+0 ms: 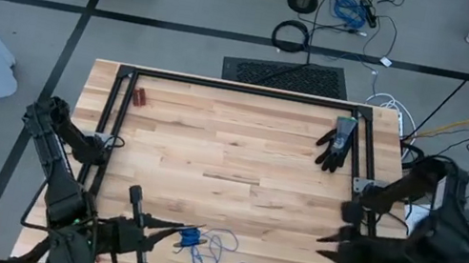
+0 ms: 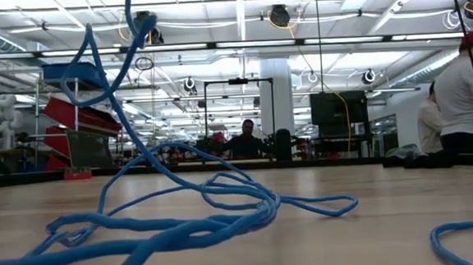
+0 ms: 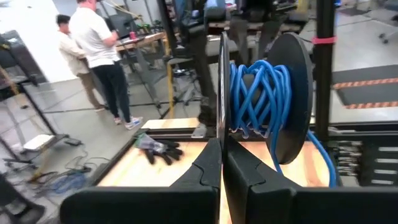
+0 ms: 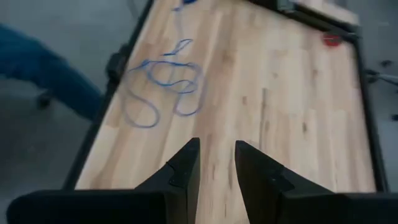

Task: Coil cords
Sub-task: Coil the blue wire onto a spool

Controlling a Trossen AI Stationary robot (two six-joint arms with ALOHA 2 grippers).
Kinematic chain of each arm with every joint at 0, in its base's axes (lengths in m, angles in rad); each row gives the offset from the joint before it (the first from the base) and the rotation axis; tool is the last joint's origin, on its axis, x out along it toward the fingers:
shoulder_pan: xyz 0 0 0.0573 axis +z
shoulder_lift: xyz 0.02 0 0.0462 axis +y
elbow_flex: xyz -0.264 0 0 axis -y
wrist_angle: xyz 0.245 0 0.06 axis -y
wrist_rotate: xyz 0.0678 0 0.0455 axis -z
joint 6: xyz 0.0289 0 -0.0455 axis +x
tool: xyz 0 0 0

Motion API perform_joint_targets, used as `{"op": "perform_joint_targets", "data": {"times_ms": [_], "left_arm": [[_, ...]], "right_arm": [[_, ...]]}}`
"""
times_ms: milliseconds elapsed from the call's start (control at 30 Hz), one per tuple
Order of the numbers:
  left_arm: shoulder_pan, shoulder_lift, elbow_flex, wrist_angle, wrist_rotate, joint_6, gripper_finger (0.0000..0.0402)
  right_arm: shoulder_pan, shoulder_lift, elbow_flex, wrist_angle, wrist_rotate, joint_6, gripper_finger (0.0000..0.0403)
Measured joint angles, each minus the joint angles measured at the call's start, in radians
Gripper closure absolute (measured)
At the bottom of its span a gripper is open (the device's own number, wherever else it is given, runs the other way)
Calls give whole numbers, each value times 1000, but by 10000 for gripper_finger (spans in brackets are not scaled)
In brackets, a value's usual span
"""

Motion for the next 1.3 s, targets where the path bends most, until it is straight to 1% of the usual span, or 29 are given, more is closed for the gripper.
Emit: {"op": "perform_joint_targets", "data": {"times_ms": [100, 167, 233, 333, 400, 533, 600, 700, 767, 833, 900, 1033, 1133, 1233, 1300], "left_arm": [[-2, 0, 0, -2, 28, -17, 395], [-5, 0, 0, 0, 47, -18, 395], [-12, 0, 0, 1, 59, -19, 395], [-17, 0, 0, 7, 60, -18, 395], [-18, 1, 0, 8, 61, -17, 395], [-4, 1, 0, 11, 61, 9, 395], [7, 1, 0, 11, 61, 12, 395], [27, 1, 0, 8, 67, 15, 395], [44, 1, 0, 7, 96, 28, 395], [62, 1, 0, 6, 133, 39, 395], [83, 2, 0, 6, 172, 37, 395], [114, 2, -9, 11, 232, 35, 395], [127, 2, -20, 8, 241, 18, 395], [132, 3, -20, 7, 243, 9, 395], [132, 3, -20, 8, 242, 8, 395]], "right_arm": [[108, -54, -216, 85, 171, 167, 314], [153, -79, -378, 222, 262, 217, 314], [175, -95, -527, 409, 343, 219, 314], [157, -97, -711, 731, 446, 154, 314], [127, -89, -807, 967, 479, 66, 314], [54, -67, -954, 1408, 479, -151, 314], [14, -55, -1006, 1592, 472, -255, 314], [-46, -31, -1056, 1799, 423, -392, 314], [-88, -10, -1066, 1896, 373, -457, 314], [-131, 10, -1066, 1963, 296, -501, 314], [-172, 28, -1066, 2019, 204, -523, 314], [-239, 78, -1066, 2143, 85, -529, 314], [-276, 137, -1066, 2283, -2, -544, 313], [-309, 210, -1059, 2404, -150, -577, 304], [-324, 260, -1029, 2434, -168, -595, 290]]}}
